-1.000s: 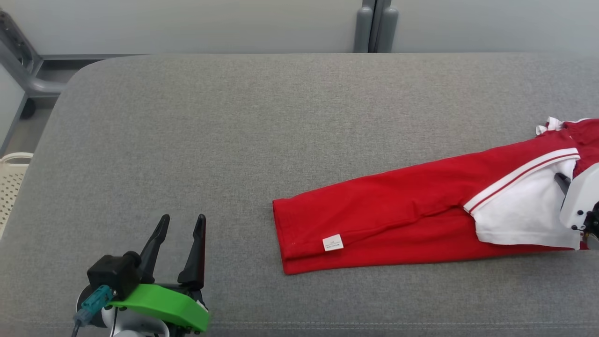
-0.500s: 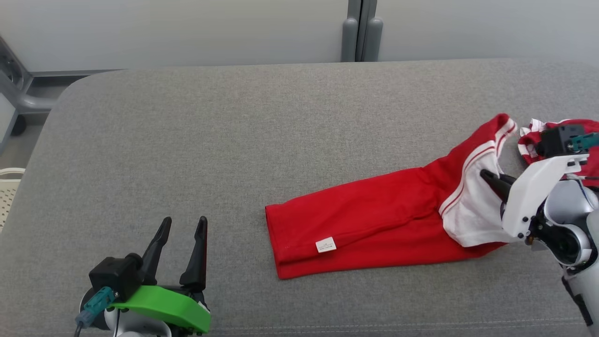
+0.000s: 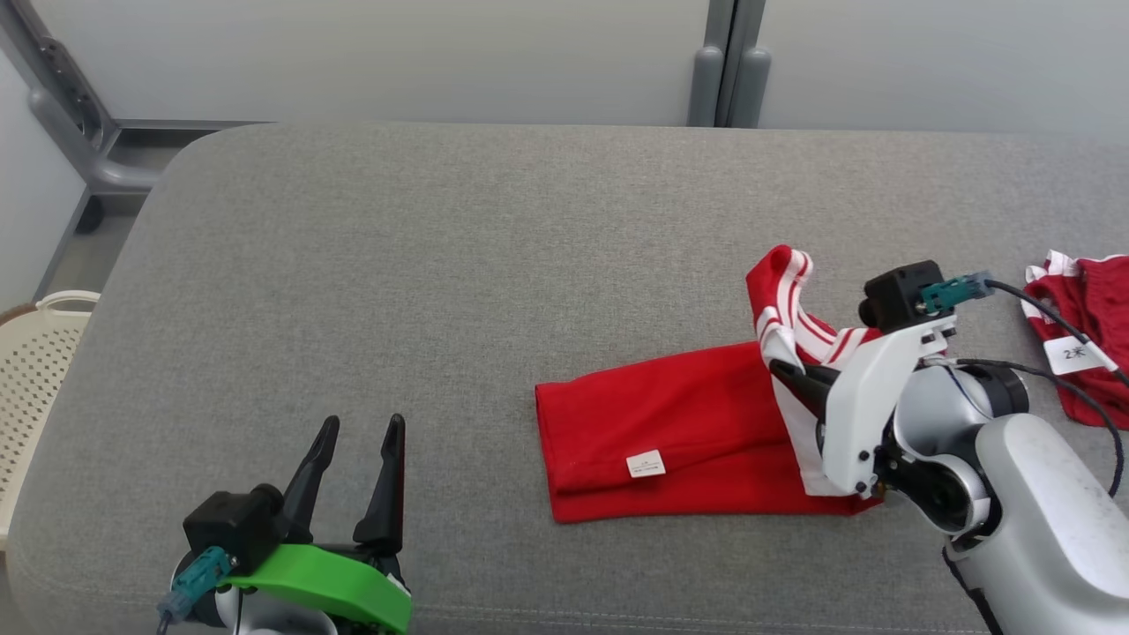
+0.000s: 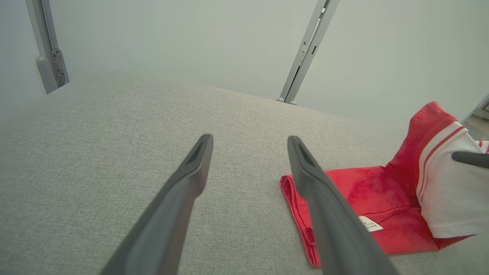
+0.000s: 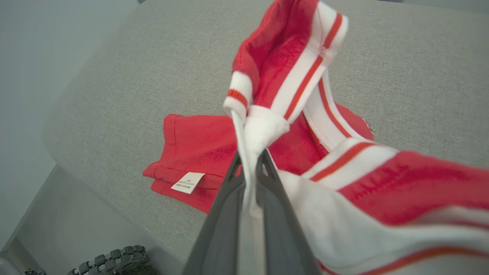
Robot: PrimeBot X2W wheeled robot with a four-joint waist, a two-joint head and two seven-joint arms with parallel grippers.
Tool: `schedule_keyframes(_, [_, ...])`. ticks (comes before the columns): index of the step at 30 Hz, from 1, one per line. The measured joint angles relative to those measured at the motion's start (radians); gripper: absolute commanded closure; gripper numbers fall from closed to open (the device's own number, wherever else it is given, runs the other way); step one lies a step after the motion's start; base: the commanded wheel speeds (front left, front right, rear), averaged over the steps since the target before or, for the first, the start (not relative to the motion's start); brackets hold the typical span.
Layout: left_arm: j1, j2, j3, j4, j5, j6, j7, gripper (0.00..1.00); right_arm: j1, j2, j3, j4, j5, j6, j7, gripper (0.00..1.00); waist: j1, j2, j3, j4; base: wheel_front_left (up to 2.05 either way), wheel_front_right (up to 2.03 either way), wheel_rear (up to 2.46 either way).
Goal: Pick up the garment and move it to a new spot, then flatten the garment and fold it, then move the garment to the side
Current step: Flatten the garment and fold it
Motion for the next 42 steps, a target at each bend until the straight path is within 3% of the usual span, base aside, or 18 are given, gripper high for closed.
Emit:
schedule_keyframes(14, [-0.02,-0.024,-0.023,0.029,0.003,-0.021,-0.013,0.0,-0.115,0.164,0.095,0.267,-0.078,0.0,-0.086,1.0,0.0,-0.0001,-0.001,0.088,0.0,0.0,0.0])
schedule_keyframes(25, [-0.036,-0.034,-0.035,0.045,0.007,-0.026,-0.014,0.0,-0.193,0.232,0.169,0.554,-0.127,0.0,-0.186,1.0,0.0,0.0,0.011,0.157,0.0,0.0,0.0])
schedule_keyframes(26, [-0.037,-0.035,-0.035,0.046,0.007,-0.026,-0.015,0.0,-0.202,0.235,0.175,0.573,-0.134,0.0,-0.195,0.94,0.0,0.0,0.012,0.16,0.0,0.0,0.0])
schedule_keyframes(28, [-0.038,-0.036,-0.036,0.049,0.007,-0.026,-0.016,0.0,-0.217,0.241,0.184,0.605,-0.139,0.0,-0.211,0.52,0.0,-0.0001,0.012,0.163,0.0,0.0,0.0])
schedule_keyframes(29, [-0.038,-0.037,-0.035,0.05,0.007,-0.026,-0.016,0.0,-0.223,0.244,0.188,0.613,-0.138,0.0,-0.222,0.0,0.0,-0.0001,0.012,0.164,0.0,0.0,0.0])
schedule_keyframes(35, [-0.038,-0.036,-0.032,0.055,0.007,-0.025,-0.018,0.0,-0.258,0.254,0.252,0.603,-0.105,0.0,-0.262,0.0,0.0,0.0,0.005,0.153,0.0,0.0,0.0])
schedule_keyframes(42, [-0.019,-0.026,-0.028,0.047,0.002,-0.016,-0.02,0.0,-0.259,0.25,0.287,0.473,-0.037,0.0,-0.298,0.0,0.0,-0.0001,-0.012,0.118,0.0,0.0,0.0])
